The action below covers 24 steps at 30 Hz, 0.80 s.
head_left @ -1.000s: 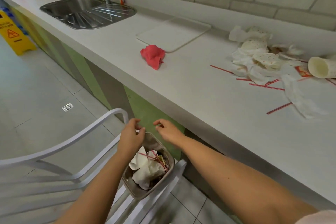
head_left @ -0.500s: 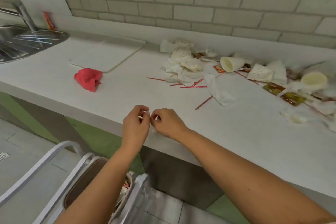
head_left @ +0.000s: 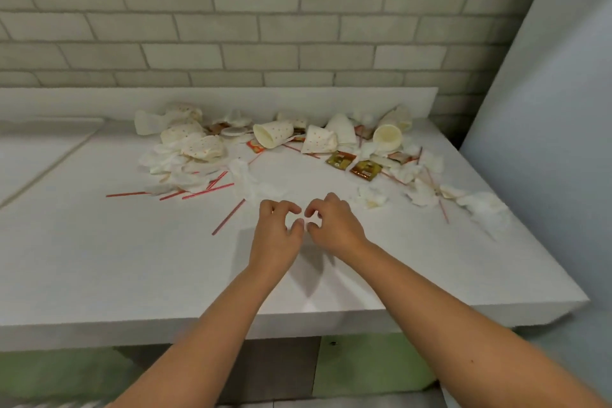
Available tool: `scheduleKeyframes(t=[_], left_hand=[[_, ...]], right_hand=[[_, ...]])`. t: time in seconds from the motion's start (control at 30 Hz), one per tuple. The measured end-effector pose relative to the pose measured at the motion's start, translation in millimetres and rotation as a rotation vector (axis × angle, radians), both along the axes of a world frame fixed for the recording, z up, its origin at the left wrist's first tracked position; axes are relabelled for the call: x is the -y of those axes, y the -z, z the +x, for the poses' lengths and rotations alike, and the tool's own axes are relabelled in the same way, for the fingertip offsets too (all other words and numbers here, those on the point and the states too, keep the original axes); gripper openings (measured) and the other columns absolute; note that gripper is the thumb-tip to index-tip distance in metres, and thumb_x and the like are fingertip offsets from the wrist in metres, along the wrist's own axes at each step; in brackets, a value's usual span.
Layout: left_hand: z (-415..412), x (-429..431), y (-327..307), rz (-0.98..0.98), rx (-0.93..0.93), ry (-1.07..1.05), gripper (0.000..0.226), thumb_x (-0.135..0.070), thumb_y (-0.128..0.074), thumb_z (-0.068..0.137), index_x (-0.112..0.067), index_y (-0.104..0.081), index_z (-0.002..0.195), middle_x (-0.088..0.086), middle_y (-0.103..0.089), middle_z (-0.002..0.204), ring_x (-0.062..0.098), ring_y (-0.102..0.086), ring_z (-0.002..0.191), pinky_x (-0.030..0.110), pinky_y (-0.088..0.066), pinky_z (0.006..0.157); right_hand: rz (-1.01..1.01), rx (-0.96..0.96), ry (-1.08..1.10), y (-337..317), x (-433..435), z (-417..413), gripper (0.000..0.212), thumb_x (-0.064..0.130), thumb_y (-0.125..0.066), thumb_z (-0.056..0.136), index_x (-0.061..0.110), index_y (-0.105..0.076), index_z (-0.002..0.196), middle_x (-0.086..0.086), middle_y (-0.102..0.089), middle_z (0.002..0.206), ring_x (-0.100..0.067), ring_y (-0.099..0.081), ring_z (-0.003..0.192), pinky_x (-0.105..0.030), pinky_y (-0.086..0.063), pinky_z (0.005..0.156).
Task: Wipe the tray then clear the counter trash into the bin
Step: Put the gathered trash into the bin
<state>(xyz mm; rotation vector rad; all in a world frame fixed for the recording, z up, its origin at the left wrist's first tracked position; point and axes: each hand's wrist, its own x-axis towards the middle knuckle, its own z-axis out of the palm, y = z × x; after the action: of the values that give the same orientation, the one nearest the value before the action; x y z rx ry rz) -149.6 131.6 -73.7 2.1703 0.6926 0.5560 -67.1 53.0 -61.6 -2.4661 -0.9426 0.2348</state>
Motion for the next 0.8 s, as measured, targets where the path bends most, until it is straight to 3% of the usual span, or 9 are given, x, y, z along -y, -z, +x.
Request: scheduleKeyframes(t=[0.2,0.4,0.5,0.67,0.8], left_hand=[[55.3,44.1,4.4,-0.006,-0.054,0.133,0.022,-0.02,-0.053,0.092,-0.02,-0.055,0.114,0.002,-0.037,0.128,0.015,-0.051,0.092,0.02,-0.044,0.085],[99.8,79.1,11.5,0.002,-0.046,0.236,0.022,-0.019,-0.054,0.092,-0.018,-0.056,0.114,0.001,-0.037,0.125,0.013,-0.051,0.088,0.02,-0.045,0.083],[118.2,92.5,14.7,0.0,-0.044,0.266,0.022,-0.019,-0.054,0.092,-0.018,-0.056,0.114,0.001,-0.037,0.126,0.013,-0.051,0.089,0.022,-0.046,0.086],[138.3,107.3,17.2,-0.018,-0.055,0.296,0.022,-0.018,-0.054,0.092,-0.018,-0.055,0.114,0.001,-0.037,0.127,0.012,-0.051,0.088,0.024,-0.048,0.088],[151.6,116.9,17.0,-0.019,-0.063,0.31,0.023,-0.018,-0.054,0.092,-0.018,-0.054,0.115,0.001,-0.036,0.129,0.012,-0.051,0.094,0.023,-0.047,0.089]], right_hand=[[-0.093,0.122,0.245,-0.8,65.3,65.6,0.028,0.022,-0.055,0.091,0.023,-0.057,0.119,-0.005,-0.042,0.129,-0.026,-0.035,0.123,-0.039,-0.033,0.1],[-0.15,0.223,0.491,-9.1,128.5,132.7,0.045,0.019,-0.06,0.087,0.025,-0.048,0.13,-0.007,-0.037,0.131,-0.028,-0.033,0.123,-0.04,-0.031,0.099],[-0.275,0.147,0.575,-8.8,159.8,166.4,0.056,0.026,-0.06,0.087,0.029,-0.036,0.137,-0.01,-0.028,0.14,-0.031,-0.027,0.13,-0.046,-0.032,0.105],[-0.507,-0.028,0.539,7.1,188.1,193.2,0.07,0.024,-0.053,0.09,0.033,-0.014,0.146,-0.011,-0.012,0.148,-0.034,-0.023,0.134,-0.047,-0.038,0.103],[-0.489,-0.051,0.476,17.3,195.0,199.8,0.076,0.016,-0.052,0.089,0.024,-0.007,0.15,-0.014,-0.022,0.148,-0.036,-0.031,0.134,-0.041,-0.036,0.104]])
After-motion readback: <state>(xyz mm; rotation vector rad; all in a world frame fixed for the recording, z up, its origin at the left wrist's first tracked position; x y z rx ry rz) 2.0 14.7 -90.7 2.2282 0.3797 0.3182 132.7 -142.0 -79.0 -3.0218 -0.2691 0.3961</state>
